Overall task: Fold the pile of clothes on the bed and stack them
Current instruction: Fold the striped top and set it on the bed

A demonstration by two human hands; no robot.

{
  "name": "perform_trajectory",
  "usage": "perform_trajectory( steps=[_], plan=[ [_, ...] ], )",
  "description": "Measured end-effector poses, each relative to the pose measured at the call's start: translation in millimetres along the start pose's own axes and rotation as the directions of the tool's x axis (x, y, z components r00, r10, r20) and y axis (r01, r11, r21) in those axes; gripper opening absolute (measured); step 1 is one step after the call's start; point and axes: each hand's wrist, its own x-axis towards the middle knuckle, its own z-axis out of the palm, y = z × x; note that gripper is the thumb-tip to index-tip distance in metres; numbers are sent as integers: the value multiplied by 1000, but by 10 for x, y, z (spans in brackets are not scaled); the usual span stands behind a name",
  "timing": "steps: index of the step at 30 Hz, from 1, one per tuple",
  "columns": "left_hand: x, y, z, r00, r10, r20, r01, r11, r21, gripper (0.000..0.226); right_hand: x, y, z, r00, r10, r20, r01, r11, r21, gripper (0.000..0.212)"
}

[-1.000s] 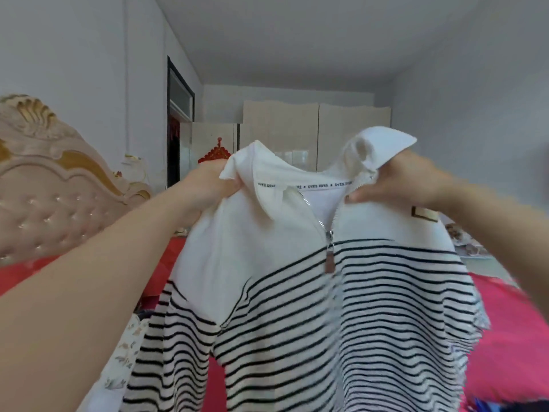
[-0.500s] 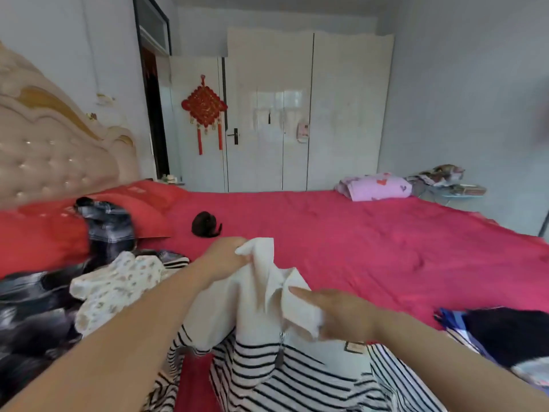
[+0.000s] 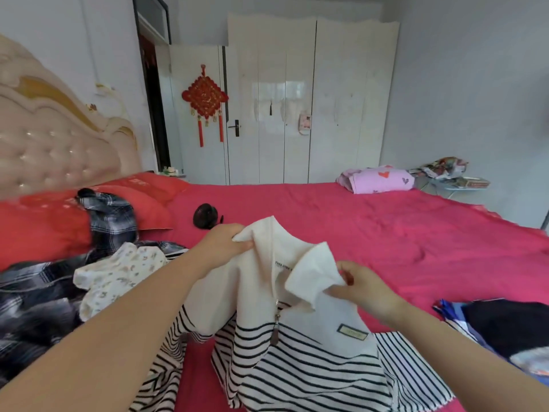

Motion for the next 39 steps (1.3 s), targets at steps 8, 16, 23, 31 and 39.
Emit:
perform_trajectory(
  steps=[8,16,23,31,39],
  plan=[
    [0,364,-312,946,148,-288,-161,987,-24,11,145,-769,-608,939,-289,-188,216,918,-333,41],
    [-91,1089,-805,821,374,-431,-377,923,83,27,70,-1533,-1271,833,-458,-311,242,807,-539,51],
    [-211,1766,-1237,727,490,-481,-494,860,128,31,-79,-2148,-1738,761,-548,-348,223,725,-652,53],
    [-361,2274,-1682,637,577,-511,-596,789,148,37,-343,-2727,-2128,736,-605,-306,325,711,-624,47],
    [43,1918,-1441,744,486,-459,-486,865,129,37,49,-2363,-1981,865,-455,-212,254,760,-598,50]
  ],
)
